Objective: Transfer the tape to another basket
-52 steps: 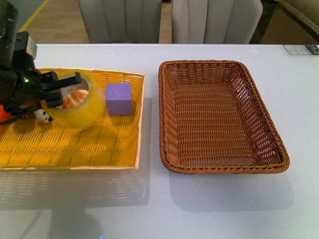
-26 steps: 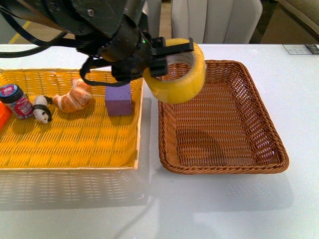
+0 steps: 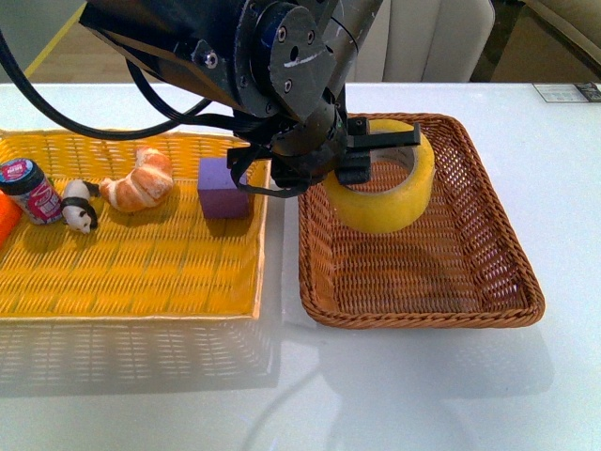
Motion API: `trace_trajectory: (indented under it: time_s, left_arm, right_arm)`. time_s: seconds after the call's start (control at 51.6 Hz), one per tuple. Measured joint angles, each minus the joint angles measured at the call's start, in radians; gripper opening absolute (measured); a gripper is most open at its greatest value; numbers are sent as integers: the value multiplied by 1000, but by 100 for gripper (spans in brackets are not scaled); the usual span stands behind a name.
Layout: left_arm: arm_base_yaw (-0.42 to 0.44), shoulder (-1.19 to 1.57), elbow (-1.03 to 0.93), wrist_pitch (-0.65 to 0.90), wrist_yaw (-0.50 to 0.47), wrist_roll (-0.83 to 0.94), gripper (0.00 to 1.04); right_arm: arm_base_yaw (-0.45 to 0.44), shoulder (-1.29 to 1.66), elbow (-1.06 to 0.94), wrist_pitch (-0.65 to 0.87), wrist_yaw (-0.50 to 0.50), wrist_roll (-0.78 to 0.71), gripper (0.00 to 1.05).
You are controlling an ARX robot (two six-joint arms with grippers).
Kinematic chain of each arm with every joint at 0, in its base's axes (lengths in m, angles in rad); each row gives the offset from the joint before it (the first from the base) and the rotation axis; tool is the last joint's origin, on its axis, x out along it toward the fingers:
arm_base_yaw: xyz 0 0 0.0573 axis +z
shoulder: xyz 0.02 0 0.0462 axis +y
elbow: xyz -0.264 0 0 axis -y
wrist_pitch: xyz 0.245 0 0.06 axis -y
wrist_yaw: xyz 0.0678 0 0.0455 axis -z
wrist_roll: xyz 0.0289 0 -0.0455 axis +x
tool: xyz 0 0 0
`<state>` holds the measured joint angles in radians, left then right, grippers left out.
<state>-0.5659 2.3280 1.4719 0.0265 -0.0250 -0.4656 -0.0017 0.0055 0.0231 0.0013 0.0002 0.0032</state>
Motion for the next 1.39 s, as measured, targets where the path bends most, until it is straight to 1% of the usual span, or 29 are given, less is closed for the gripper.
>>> trace_trajectory:
  time_s: [0.019,0.039,0.194,0.213,0.31,0.329,0.368,0.387,0.484,0.523,0.6,0.755,0.891,1.027,1.123,1.24,1.278,1.317,1.337,1.375,1.395]
  left_arm:
    - [-1,2,2,0,0,-1,17]
    - [-2,3,2,0,0,-4,20]
    - [-10,11,11,5,15,-23,50]
    - [-10,11,11,5,16,-24,52]
    - [-10,11,10,19,26,-35,68]
    - [-10,11,8,21,26,-36,70]
    - [-9,10,0,33,29,-40,77]
    - [-8,9,-3,37,29,-40,79]
    - [0,-4,-47,66,34,-46,95]
    - [5,-12,-68,79,35,-45,98]
    - [19,-41,-122,116,40,-48,95]
    - [56,-137,-247,200,39,-43,96]
    - [103,-269,-396,301,43,-44,96]
    - [146,-404,-551,390,72,-54,96]
    - [169,-489,-644,424,87,-62,96]
    - [174,-513,-666,427,87,-65,96]
    - [167,-496,-693,531,0,-13,92]
    - [164,-470,-756,762,-140,74,84]
    - [165,-466,-774,810,-182,98,82]
    - [172,-463,-840,964,-263,194,76]
    - [175,-464,-858,1002,-281,216,74]
  right_arm:
    - [0,0,0,0,0,0,96]
    - [0,0,0,0,0,0,96]
    - [0,0,0,0,0,0,96]
    - [0,0,0,0,0,0,96]
    - [0,0,0,0,0,0,96]
    - [0,0,0,0,0,0,96]
    - [0,0,0,0,0,0,96]
    - [0,0,0,0,0,0,96]
    - [0,0,0,0,0,0,96]
    - [0,0,0,0,0,0,96]
    - [0,0,0,0,0,0,96]
    - [0,0,0,0,0,0,96]
    - [0,0,0,0,0,0,96]
    - [0,0,0,0,0,0,96]
    - [0,0,0,0,0,0,96]
    - [0,0,0,0,0,0,96]
    - [0,0,0,0,0,0,96]
    - [0,0,0,0,0,0,96]
    - [0,0,0,0,-3,0,96]
    - [0,-1,0,0,-3,0,96]
    - [0,-1,0,0,-2,0,96]
